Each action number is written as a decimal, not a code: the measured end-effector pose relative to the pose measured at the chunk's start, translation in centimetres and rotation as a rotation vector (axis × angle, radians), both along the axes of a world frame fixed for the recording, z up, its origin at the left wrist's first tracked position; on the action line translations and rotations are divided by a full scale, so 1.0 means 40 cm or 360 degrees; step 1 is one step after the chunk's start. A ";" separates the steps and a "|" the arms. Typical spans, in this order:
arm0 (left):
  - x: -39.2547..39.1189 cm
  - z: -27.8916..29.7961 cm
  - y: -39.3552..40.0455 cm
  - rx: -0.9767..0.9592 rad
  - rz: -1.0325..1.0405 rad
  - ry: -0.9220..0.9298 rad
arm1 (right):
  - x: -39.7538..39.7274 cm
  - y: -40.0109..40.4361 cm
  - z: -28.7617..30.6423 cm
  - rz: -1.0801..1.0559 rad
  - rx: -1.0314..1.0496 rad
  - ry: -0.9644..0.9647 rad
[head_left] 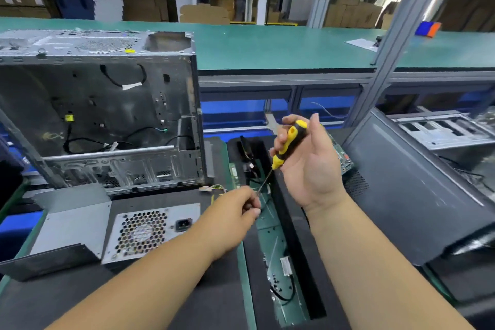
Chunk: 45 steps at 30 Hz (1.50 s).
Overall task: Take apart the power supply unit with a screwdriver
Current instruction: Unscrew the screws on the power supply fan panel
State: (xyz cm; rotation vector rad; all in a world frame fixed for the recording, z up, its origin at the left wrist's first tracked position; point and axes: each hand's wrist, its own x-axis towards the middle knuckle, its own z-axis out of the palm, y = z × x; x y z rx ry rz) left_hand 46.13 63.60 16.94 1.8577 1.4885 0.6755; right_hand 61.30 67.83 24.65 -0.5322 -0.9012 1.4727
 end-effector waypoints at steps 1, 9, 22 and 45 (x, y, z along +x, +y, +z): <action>0.026 -0.016 -0.001 -0.0036 -0.0011 -0.0001 | 0.020 -0.002 -0.010 -0.0034 -0.0003 -0.0022; 0.168 -0.127 -0.005 -0.0365 -0.0003 0.0039 | 0.149 -0.008 -0.091 -0.0163 -0.0079 -0.0098; 0.123 -0.086 -0.027 -0.0086 0.0036 0.0129 | 0.118 0.015 -0.101 0.0127 -0.0078 0.0019; -0.378 -0.001 -0.070 0.0283 -0.0010 0.0383 | -0.339 -0.063 -0.058 0.0293 0.0016 -0.0163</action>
